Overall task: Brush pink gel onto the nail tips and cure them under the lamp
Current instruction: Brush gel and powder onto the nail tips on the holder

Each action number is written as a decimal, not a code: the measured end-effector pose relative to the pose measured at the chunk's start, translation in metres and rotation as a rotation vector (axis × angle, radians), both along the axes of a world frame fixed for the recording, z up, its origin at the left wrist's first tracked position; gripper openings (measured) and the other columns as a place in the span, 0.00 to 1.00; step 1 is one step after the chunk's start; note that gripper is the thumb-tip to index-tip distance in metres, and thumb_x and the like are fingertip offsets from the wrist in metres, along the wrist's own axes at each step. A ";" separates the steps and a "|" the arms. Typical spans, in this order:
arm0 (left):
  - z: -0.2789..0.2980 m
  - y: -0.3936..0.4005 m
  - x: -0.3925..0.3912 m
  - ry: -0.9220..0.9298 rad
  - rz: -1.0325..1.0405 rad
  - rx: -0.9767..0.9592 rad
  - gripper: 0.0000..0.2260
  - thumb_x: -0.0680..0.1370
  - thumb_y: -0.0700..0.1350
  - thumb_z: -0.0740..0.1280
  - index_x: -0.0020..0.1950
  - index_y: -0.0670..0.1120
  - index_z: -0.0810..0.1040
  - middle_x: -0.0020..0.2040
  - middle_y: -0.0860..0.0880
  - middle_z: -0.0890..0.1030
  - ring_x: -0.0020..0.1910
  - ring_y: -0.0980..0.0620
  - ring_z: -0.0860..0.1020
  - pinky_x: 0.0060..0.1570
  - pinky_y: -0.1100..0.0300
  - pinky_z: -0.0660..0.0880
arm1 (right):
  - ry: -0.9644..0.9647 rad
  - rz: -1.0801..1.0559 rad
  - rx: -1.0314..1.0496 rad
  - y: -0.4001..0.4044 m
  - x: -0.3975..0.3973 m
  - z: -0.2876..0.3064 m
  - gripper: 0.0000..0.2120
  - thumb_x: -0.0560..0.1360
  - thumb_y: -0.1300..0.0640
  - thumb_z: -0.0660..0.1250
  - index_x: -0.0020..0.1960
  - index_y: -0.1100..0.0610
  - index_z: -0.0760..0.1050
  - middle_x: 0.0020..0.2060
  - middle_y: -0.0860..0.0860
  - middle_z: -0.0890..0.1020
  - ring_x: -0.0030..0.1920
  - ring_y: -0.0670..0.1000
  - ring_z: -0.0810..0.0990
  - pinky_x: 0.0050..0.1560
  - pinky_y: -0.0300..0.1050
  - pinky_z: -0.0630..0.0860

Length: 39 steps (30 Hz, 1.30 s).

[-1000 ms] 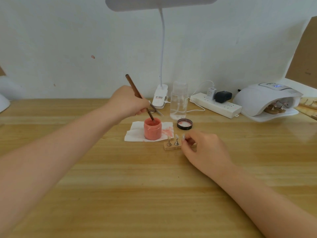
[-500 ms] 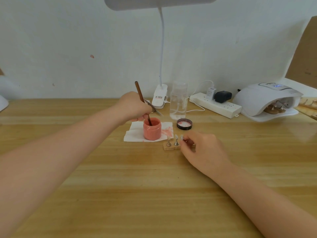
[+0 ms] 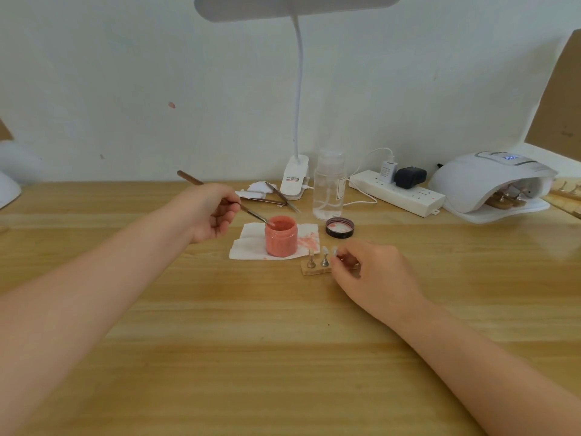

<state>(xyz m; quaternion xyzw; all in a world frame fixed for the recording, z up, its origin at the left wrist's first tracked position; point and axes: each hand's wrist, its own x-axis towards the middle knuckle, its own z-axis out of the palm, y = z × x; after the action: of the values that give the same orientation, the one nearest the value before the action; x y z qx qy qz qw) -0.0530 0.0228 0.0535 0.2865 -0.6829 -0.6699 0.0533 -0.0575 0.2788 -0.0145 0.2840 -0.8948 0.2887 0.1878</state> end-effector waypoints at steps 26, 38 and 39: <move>-0.018 -0.018 0.013 0.066 0.037 0.225 0.07 0.78 0.40 0.65 0.39 0.43 0.74 0.23 0.51 0.77 0.19 0.57 0.74 0.21 0.69 0.71 | -0.096 -0.012 0.004 0.002 0.001 0.004 0.07 0.76 0.50 0.64 0.46 0.51 0.79 0.35 0.45 0.80 0.38 0.47 0.78 0.41 0.49 0.77; -0.023 -0.008 0.012 0.060 0.018 0.274 0.07 0.77 0.40 0.65 0.39 0.43 0.75 0.24 0.51 0.77 0.20 0.57 0.74 0.22 0.69 0.71 | -0.098 -0.025 0.007 0.002 0.001 0.004 0.07 0.76 0.50 0.64 0.45 0.51 0.79 0.35 0.45 0.80 0.37 0.46 0.77 0.39 0.48 0.77; -0.024 -0.010 0.013 0.057 0.024 0.275 0.07 0.77 0.40 0.65 0.39 0.42 0.75 0.24 0.51 0.77 0.20 0.57 0.74 0.22 0.69 0.71 | -0.096 -0.026 0.006 0.002 0.001 0.004 0.07 0.76 0.50 0.64 0.45 0.51 0.79 0.35 0.45 0.80 0.37 0.46 0.77 0.39 0.49 0.77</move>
<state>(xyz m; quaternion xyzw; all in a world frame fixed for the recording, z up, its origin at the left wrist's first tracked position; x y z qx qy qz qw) -0.0398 0.0128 0.0293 0.2800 -0.5794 -0.7643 0.0410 -0.0565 0.2805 -0.0105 0.2588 -0.9073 0.2967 0.1476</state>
